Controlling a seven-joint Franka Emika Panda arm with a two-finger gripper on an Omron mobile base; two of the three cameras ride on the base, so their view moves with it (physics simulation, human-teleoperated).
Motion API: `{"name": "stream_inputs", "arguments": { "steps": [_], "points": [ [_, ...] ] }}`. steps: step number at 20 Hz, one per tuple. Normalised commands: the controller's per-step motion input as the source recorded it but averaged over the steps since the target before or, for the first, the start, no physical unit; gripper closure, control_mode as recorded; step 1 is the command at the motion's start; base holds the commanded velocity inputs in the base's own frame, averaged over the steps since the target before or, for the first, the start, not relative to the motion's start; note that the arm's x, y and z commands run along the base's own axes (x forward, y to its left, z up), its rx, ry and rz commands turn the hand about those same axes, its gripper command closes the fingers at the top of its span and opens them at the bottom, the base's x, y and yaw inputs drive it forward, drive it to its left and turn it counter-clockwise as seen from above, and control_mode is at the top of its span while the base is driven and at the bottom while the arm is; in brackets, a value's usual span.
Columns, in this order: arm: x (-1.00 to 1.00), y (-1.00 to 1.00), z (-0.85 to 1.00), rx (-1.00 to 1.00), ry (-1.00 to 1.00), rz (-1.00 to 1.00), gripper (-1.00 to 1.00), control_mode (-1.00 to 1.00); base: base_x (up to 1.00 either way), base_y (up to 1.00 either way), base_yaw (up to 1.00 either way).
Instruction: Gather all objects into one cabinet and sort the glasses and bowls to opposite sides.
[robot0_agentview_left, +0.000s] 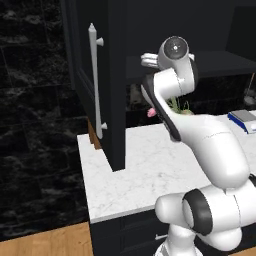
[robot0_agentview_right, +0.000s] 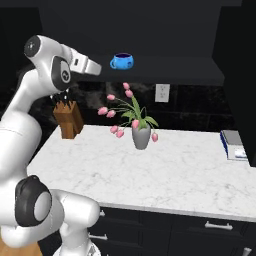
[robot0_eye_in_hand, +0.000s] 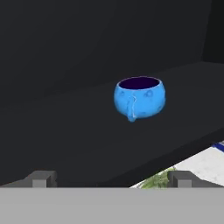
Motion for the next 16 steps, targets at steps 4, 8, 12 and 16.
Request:
{"name": "stream_inputs", "arguments": {
  "steps": [4, 8, 12, 16],
  "points": [
    [0.46, -0.05, -0.01, 0.0, 0.0, 0.0, -1.0, -1.0, 0.0, 0.0, 0.0],
    [0.3, -0.1, 0.0, 0.0, 0.0, -0.03, -1.0, -1.0, 0.0, 0.0, 0.0],
    [0.29, -0.1, 0.0, 0.0, 0.0, -0.06, -1.0, -1.0, 0.0, 0.0, 0.0],
    [0.27, -0.05, 0.0, 0.0, 0.0, -0.06, -1.0, -1.0, 0.0, 0.0, 0.0]
  ]
}}
